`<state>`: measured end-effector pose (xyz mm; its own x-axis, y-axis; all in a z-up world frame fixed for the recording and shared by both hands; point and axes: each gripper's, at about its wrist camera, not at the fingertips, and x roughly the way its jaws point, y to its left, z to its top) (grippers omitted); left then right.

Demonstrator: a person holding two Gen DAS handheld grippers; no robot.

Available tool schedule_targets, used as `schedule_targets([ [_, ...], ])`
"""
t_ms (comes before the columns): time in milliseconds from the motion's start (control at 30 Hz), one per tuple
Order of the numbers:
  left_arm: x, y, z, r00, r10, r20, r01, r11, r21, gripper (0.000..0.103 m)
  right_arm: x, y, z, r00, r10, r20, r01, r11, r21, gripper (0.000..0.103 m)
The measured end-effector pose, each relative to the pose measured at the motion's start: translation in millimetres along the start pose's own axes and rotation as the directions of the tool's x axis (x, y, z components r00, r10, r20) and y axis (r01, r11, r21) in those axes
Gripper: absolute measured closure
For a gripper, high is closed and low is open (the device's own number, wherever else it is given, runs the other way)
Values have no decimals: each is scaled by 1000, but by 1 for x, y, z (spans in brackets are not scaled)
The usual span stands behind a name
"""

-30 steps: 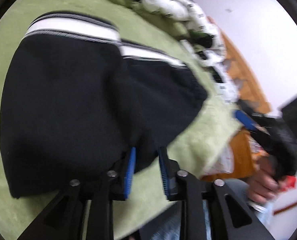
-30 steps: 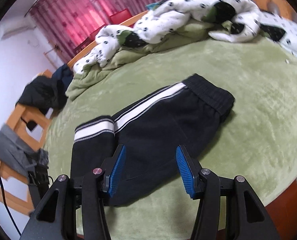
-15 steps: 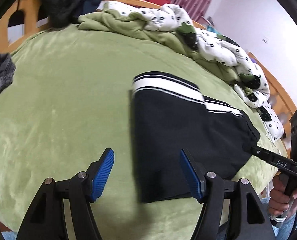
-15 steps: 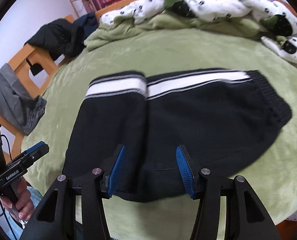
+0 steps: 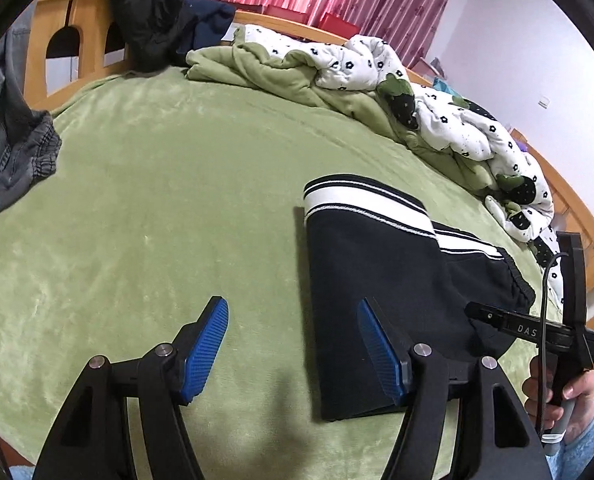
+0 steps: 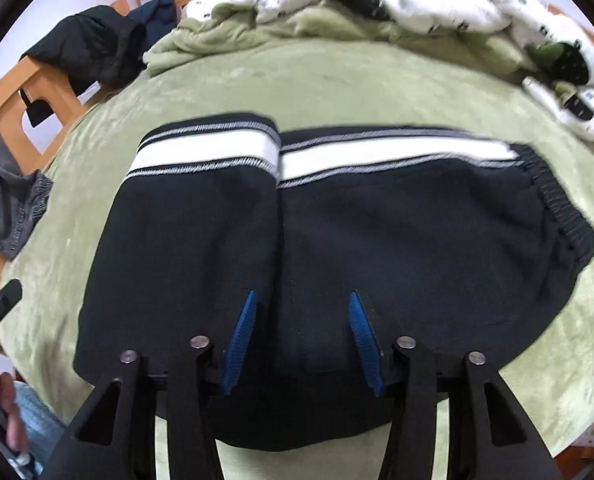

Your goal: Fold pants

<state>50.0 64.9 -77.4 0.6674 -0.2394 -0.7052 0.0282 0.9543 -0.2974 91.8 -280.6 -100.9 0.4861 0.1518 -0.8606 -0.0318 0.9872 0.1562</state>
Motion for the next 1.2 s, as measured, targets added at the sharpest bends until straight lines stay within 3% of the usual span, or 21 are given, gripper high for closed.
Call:
schedule_targets([
  [200, 7, 7, 0, 1000, 16, -26, -16, 1000, -10, 39, 23, 12, 14, 993, 104, -56, -102, 995, 21, 56],
  [400, 6, 17, 3, 1000, 9, -26, -10, 999, -51, 39, 65, 26, 15, 979, 111, -170, -114, 993, -9, 52],
  [433, 5, 18, 3, 1000, 14, -22, -15, 999, -50, 39, 66, 27, 14, 979, 115, -166, -118, 993, -6, 58],
  [533, 1, 16, 3, 999, 40, -11, -41, 999, -32, 39, 56, 36, 14, 989, 99, -108, -107, 992, -72, 91],
  [667, -15, 12, 9, 999, 46, 8, -46, 999, -19, 39, 22, 42, 16, 991, 130, 22, -128, 987, -94, 94],
  [833, -57, 5, 33, 996, 72, 60, -73, 997, 20, 39, -31, 40, 22, 957, 222, 187, -207, 974, -96, 94],
  [1000, -87, -4, 52, 985, 141, 97, -151, 984, 95, 39, -59, 38, 33, 945, 236, 225, -210, 969, -133, 94],
  [1200, -73, -13, 49, 987, 135, 87, -145, 982, 118, 39, -72, -8, 54, 958, 151, 245, -113, 980, -164, 94],
])
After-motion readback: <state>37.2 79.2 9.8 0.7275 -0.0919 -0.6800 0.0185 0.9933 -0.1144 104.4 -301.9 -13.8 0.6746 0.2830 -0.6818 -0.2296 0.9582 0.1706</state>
